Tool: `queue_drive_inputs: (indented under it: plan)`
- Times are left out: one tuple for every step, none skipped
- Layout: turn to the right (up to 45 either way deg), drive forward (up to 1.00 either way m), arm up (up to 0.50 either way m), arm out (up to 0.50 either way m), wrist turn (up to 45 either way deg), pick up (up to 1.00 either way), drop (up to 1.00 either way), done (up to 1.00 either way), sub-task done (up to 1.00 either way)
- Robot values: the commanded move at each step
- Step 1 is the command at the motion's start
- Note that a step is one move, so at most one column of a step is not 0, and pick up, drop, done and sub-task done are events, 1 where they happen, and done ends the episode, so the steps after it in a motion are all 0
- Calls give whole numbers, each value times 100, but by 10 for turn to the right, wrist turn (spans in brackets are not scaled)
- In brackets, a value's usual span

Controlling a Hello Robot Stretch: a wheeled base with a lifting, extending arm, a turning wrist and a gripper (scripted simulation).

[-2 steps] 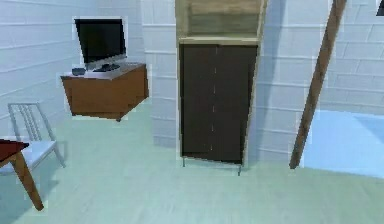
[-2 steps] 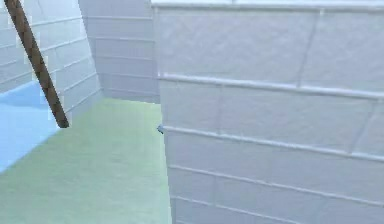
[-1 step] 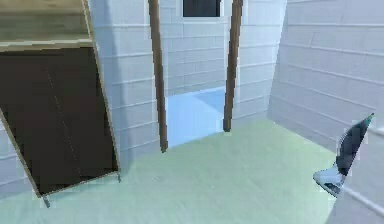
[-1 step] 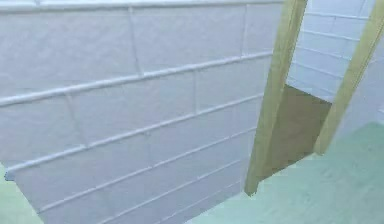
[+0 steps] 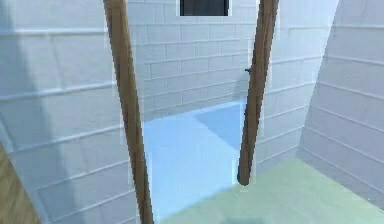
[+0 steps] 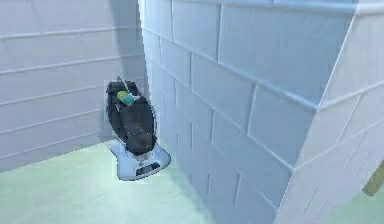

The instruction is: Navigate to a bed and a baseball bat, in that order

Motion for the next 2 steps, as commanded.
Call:
queue_drive_inputs:
  plan:
    - [0, 90, 0, 0, 0, 0, 0, 0, 0]
    - [60, 0, 0, 0, 0, 0, 0, 0, 0]
